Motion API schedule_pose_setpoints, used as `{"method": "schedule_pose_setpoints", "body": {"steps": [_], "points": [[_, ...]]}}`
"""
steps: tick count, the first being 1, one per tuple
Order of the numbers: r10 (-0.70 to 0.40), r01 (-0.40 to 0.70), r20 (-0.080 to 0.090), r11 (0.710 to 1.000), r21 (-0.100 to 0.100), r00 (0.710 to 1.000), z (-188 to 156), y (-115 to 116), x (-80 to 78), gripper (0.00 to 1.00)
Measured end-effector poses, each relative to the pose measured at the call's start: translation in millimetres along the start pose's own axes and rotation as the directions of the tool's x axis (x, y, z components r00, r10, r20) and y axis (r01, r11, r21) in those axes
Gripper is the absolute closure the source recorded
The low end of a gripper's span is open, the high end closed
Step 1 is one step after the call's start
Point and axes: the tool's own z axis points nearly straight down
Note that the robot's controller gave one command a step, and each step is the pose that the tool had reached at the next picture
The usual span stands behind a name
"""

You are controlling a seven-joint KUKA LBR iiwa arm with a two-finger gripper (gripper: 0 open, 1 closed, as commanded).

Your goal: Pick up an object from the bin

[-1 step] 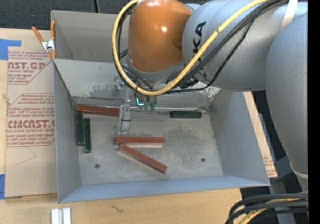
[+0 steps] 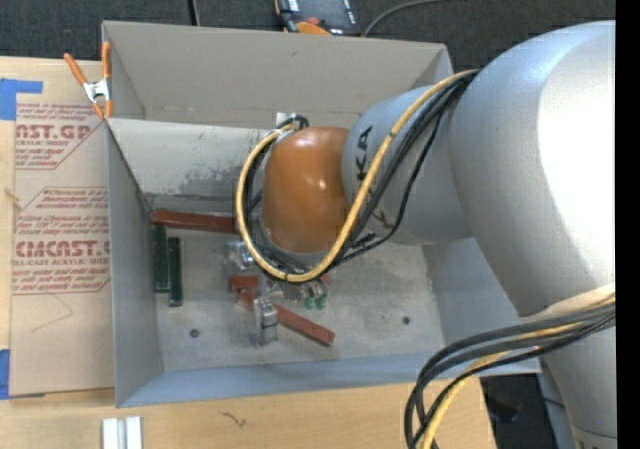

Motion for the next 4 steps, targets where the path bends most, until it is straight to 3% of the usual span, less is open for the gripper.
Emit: {"method": "schedule_pose_setpoints", "body": {"steps": [1, 2, 3, 4], "points": [[0.146, -0.146, 0.010, 0.989, 0.000, 0.989, 5, -58, -30.2, 0.00], [0.143, -0.143, 0.008, 0.990, -0.003, 0.990, 5, -56, -29.9, 1.00], [0.153, -0.153, 0.018, 0.988, -0.002, 0.988, -128, -66, -32.0, 1.00], [0.153, -0.153, 0.010, 0.988, -0.002, 0.988, -123, -65, -30.4, 0.00]]}}
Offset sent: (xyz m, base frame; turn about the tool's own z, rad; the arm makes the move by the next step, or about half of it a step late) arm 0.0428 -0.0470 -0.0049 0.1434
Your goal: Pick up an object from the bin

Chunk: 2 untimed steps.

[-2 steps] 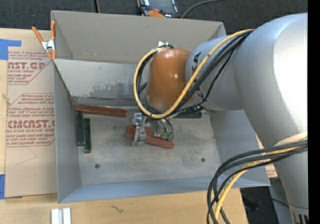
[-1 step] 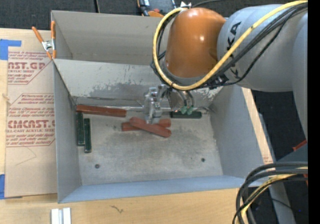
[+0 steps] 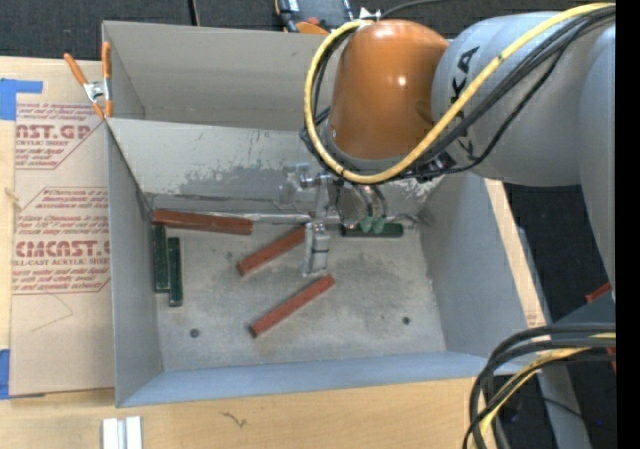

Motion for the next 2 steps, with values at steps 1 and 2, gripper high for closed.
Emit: {"method": "schedule_pose_setpoints", "body": {"steps": [1, 2], "points": [[0.102, -0.102, -0.008, 0.995, 0.001, 0.995, 122.6, -12.1, -12.7, 0.00], [0.102, -0.102, -0.001, 0.995, -0.001, 0.995, 117.3, -11.8, -14.7, 1.00]]}}
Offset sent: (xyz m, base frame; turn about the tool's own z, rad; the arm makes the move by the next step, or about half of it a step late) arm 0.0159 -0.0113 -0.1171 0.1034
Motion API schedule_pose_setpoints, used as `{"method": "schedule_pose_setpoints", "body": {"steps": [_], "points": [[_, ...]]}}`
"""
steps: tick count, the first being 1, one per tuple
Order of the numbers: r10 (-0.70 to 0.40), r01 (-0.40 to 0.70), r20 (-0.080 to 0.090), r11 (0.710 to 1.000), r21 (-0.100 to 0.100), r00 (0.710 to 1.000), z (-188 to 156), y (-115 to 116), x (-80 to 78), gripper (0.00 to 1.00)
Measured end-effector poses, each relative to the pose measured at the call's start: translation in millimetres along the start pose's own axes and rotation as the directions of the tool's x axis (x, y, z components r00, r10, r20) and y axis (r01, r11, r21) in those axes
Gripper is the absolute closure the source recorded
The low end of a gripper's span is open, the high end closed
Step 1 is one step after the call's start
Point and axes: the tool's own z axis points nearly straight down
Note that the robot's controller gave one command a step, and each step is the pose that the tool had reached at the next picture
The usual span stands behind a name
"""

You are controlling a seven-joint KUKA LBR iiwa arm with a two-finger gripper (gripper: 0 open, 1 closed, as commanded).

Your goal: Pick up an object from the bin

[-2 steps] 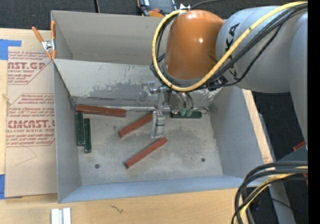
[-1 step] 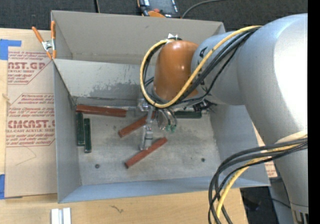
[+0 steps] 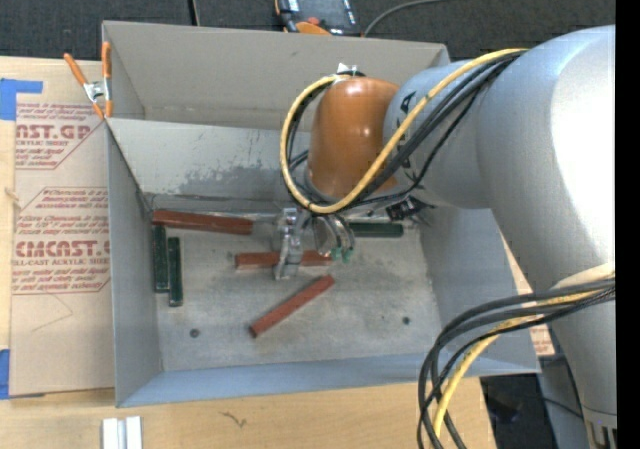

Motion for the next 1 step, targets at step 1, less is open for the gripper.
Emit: {"method": "schedule_pose_setpoints", "body": {"steps": [1], "points": [[-0.080, 0.080, 0.008, 0.997, 0.001, 0.997, -138.9, -2.2, 3.8, 1.00]]}}
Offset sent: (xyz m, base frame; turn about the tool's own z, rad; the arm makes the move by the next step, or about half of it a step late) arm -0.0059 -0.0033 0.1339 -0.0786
